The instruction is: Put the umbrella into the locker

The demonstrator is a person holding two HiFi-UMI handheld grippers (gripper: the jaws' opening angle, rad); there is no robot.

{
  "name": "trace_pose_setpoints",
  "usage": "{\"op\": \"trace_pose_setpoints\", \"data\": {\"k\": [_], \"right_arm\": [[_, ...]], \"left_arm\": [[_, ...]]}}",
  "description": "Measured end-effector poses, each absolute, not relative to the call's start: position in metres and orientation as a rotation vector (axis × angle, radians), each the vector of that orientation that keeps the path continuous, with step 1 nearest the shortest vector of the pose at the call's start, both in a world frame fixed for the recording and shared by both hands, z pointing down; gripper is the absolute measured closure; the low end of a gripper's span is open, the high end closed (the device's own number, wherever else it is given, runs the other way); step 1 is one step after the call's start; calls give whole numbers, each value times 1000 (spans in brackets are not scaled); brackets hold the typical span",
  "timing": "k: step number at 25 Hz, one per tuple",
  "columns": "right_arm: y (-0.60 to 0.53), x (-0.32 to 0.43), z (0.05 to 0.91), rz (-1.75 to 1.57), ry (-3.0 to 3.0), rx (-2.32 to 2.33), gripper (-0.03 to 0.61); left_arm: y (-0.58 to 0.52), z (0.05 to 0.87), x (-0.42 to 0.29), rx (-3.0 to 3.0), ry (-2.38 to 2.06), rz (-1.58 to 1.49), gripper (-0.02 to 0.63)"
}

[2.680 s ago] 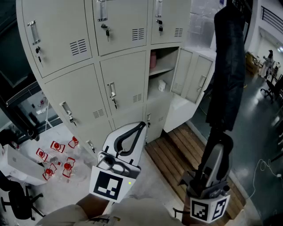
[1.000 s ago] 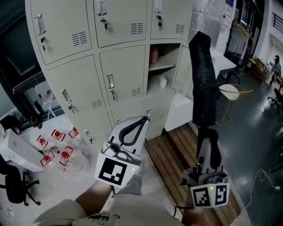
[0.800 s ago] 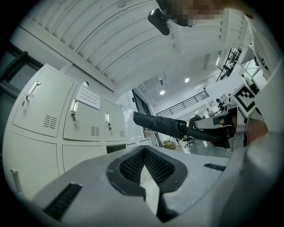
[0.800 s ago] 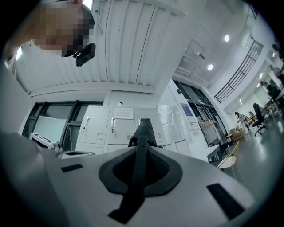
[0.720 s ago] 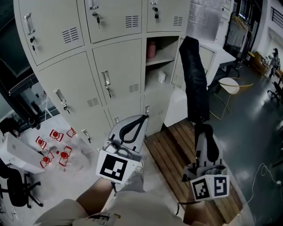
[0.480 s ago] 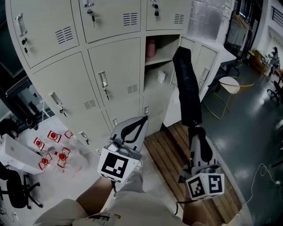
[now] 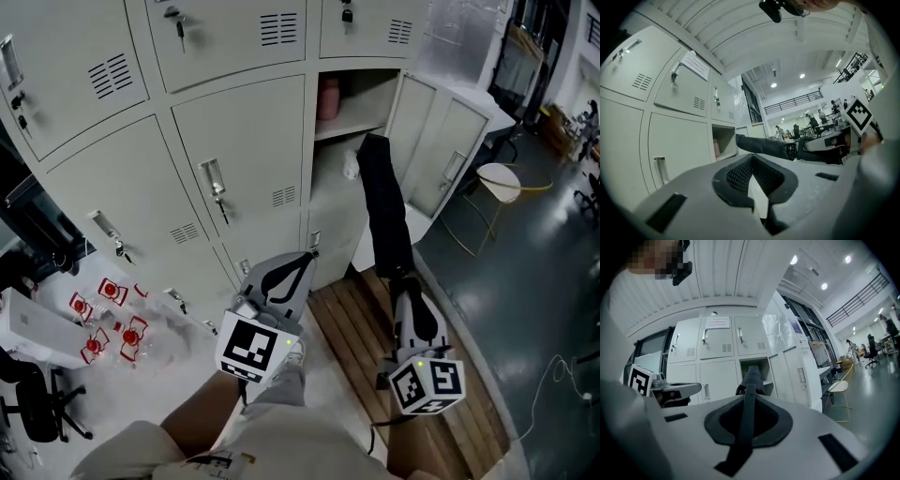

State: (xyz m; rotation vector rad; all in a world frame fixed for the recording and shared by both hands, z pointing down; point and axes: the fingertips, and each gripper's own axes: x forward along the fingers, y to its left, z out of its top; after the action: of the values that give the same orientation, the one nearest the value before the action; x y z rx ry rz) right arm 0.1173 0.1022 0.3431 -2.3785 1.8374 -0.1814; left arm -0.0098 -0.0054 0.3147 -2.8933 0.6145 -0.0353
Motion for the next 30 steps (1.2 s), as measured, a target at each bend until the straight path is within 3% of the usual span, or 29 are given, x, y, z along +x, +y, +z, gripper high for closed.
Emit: {"op": "trace_pose_setpoints", "data": {"k": [30], "right_arm": [[-147, 194, 459, -532, 2042, -2463, 558]], "left_arm": [[-207, 399, 92, -3037, 569, -209, 606]]}}
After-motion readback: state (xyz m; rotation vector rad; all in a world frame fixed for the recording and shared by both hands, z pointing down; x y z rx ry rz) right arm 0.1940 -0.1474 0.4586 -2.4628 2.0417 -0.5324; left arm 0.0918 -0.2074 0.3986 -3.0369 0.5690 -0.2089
